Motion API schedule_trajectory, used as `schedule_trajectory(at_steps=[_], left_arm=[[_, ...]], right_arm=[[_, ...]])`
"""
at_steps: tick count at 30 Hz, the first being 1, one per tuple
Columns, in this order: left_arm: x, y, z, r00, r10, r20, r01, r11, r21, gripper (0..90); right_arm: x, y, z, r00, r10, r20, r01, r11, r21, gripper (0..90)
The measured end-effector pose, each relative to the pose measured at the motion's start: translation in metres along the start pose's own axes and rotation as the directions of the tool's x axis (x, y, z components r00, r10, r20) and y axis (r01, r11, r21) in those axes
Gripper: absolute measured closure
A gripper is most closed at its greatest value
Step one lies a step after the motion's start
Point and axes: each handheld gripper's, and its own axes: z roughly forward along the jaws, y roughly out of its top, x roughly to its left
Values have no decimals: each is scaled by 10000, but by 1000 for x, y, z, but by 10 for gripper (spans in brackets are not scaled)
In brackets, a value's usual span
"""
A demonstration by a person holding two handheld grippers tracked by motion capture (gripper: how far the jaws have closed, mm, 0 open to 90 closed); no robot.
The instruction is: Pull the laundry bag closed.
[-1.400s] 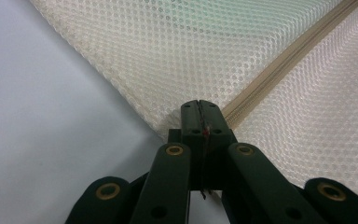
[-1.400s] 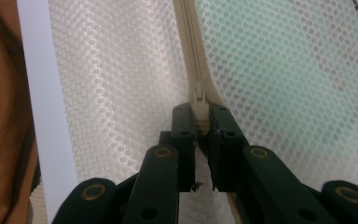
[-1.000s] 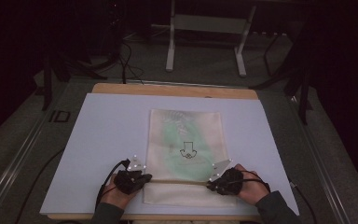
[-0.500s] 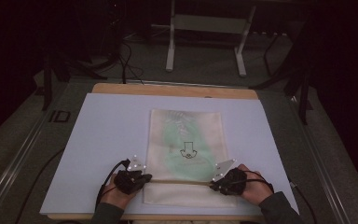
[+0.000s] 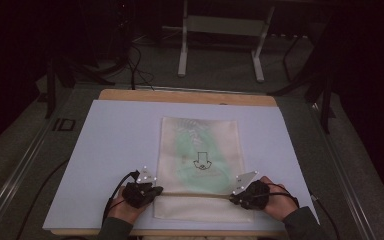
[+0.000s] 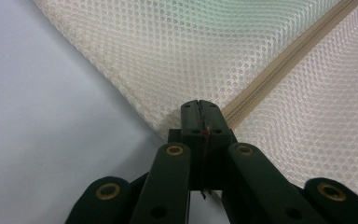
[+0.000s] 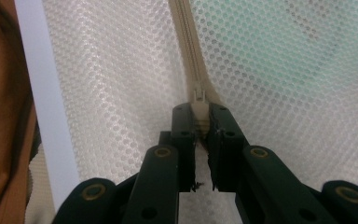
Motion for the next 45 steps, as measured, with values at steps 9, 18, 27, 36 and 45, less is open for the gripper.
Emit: schedule_trajectory(at_steps=[9,18,27,36,45], left_arm=[[0,0,0,10000,-29,-14,29,10000,-22,895],[0,0,0,10000,-20,30,20,10000,-23,895],[0,0,0,10000,-32,43,32,10000,-24,895],[1,0,0,10000,-25,61,25,10000,-28,895],[0,0,0,10000,-16,37,17,10000,-23,895]], right_arm=[[-1,-4,-4,10000,-31,82,30,9999,126,825],[-2,-4,-6,9999,-111,39,110,9996,266,825],[-4,-8,-8,10000,-1,68,0,9997,232,825],[-5,-10,-9,10000,49,13,-49,9999,133,825],[-6,-19,-15,9997,174,182,-180,9994,303,825]])
